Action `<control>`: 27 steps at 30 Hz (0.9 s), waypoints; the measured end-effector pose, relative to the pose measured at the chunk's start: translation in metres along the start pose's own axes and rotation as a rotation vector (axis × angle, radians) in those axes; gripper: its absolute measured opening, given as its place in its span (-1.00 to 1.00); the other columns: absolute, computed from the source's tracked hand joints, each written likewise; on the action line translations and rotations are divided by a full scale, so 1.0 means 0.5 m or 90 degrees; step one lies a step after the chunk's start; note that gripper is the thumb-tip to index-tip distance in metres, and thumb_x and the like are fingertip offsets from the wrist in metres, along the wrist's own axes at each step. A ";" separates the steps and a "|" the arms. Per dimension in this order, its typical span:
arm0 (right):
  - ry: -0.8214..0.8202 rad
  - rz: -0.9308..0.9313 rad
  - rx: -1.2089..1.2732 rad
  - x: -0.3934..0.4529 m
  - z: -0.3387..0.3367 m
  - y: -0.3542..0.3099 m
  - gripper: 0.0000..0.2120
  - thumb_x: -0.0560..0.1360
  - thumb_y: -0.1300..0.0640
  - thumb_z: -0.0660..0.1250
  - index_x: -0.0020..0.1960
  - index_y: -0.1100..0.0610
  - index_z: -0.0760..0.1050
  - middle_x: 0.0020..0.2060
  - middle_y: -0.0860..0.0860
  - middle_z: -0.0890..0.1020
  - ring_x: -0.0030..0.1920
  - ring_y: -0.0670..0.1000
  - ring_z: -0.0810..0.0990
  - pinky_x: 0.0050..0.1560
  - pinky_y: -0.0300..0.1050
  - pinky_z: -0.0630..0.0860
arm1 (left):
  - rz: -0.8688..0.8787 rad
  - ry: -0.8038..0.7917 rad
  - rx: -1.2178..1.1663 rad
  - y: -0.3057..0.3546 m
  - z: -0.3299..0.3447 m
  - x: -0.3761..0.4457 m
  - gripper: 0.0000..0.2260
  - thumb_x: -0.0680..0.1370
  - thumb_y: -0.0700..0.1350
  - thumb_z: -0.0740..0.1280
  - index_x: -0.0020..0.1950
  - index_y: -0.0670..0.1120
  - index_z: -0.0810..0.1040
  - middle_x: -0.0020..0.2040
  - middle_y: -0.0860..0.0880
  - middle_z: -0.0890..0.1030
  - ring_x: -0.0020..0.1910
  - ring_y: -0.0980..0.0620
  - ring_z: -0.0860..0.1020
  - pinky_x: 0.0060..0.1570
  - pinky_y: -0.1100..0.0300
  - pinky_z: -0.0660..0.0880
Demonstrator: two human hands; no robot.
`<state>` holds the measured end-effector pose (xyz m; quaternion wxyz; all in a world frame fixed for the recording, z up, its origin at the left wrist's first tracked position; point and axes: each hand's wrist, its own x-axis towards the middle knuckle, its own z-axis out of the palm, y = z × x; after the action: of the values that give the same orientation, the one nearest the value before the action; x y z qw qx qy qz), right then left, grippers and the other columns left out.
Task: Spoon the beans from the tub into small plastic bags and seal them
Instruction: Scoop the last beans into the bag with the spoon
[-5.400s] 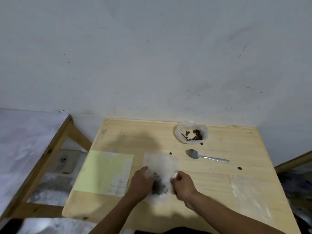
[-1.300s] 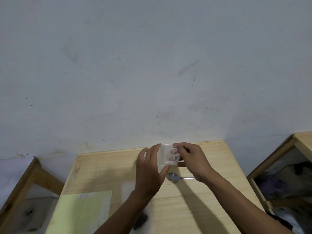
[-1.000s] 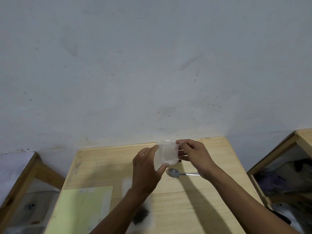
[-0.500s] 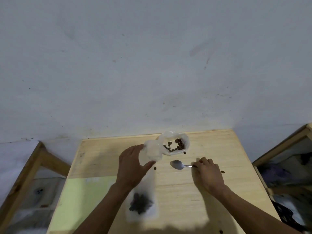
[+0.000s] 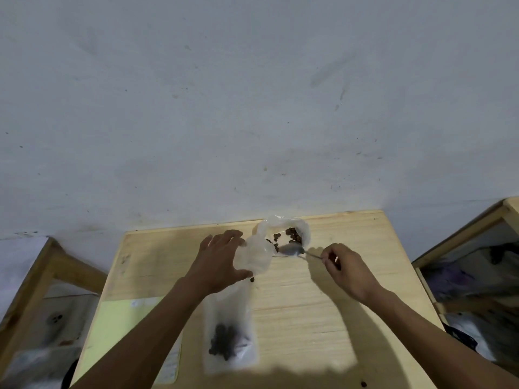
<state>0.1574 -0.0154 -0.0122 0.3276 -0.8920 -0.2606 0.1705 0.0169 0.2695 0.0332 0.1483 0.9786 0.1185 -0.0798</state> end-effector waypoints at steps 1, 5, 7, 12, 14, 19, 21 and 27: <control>0.024 0.008 0.017 0.008 -0.010 -0.004 -0.80 0.52 0.29 0.28 -0.04 -0.01 0.48 -0.15 -0.05 0.57 -0.23 -0.05 0.53 -0.21 -0.19 0.41 | 0.008 -0.015 0.006 0.001 0.001 0.006 -0.35 0.40 0.30 0.41 0.41 0.07 0.37 0.51 0.10 0.26 0.46 0.01 0.28 0.50 -0.07 0.11; 0.094 0.070 0.110 0.042 -0.034 -0.030 -0.74 0.48 0.36 0.29 0.07 0.06 0.51 -0.16 0.00 0.62 -0.22 0.03 0.61 -0.31 -0.25 0.45 | 0.072 -0.076 0.039 0.027 0.012 0.031 -0.32 0.40 0.27 0.41 0.44 0.03 0.33 0.53 0.09 0.21 0.44 -0.02 0.29 0.49 -0.04 0.11; 0.153 0.096 0.184 0.055 -0.032 -0.045 -0.77 0.49 0.30 0.33 0.08 0.05 0.53 -0.18 0.00 0.66 -0.17 0.01 0.65 -0.26 -0.32 0.49 | 0.107 -0.105 0.056 0.043 0.023 0.050 -0.29 0.38 0.28 0.41 0.45 0.03 0.31 0.54 0.10 0.19 0.43 -0.02 0.31 0.47 -0.04 0.13; 0.242 0.116 0.356 0.068 0.003 -0.062 -0.83 0.56 0.21 0.33 0.11 0.07 0.61 -0.17 0.03 0.69 -0.13 0.01 0.69 -0.03 -0.16 0.57 | 0.141 -0.170 0.087 0.064 0.036 0.087 -0.28 0.35 0.25 0.44 0.43 0.00 0.34 0.54 0.05 0.23 0.39 -0.03 0.38 0.43 -0.05 0.20; 0.264 0.103 0.358 0.063 0.020 -0.060 -0.81 0.60 0.19 0.28 0.15 0.07 0.61 -0.10 0.01 0.68 -0.11 -0.06 0.69 -0.05 -0.31 0.53 | 0.140 -0.190 0.078 0.065 0.038 0.096 -0.29 0.36 0.22 0.45 0.42 -0.03 0.35 0.48 0.02 0.33 0.36 -0.04 0.41 0.41 -0.01 0.22; 0.295 0.082 0.278 0.050 0.054 -0.043 -0.81 0.63 0.21 0.22 0.10 -0.01 0.55 -0.04 0.03 0.65 -0.03 0.01 0.65 0.02 -0.08 0.56 | 0.169 -0.145 0.039 0.063 0.044 0.092 -0.33 0.41 0.10 0.48 0.44 -0.07 0.33 0.44 -0.02 0.36 0.43 -0.09 0.32 0.42 -0.01 0.30; 0.306 0.097 0.273 0.046 0.063 -0.038 -0.82 0.63 0.21 0.20 0.07 -0.01 0.53 -0.01 0.00 0.64 0.00 0.03 0.63 0.04 -0.01 0.56 | 0.197 -0.096 0.066 0.070 0.039 0.078 -0.35 0.49 0.07 0.43 0.49 -0.11 0.28 0.51 -0.03 0.26 0.53 -0.06 0.17 0.51 0.09 0.10; 0.302 0.320 0.457 0.051 0.085 -0.035 -0.83 0.63 0.20 0.19 0.07 0.15 0.57 -0.08 0.06 0.66 -0.15 0.05 0.63 0.04 0.10 0.61 | 0.227 -0.064 0.096 0.082 0.044 0.060 -0.35 0.53 0.11 0.37 0.52 -0.11 0.24 0.57 -0.07 0.13 0.56 -0.08 0.07 0.52 0.11 -0.05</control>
<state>0.1516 0.0321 -0.0348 0.6131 -0.7723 0.1196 0.1158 0.0537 0.2308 0.0180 0.0922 0.9871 -0.0705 -0.1100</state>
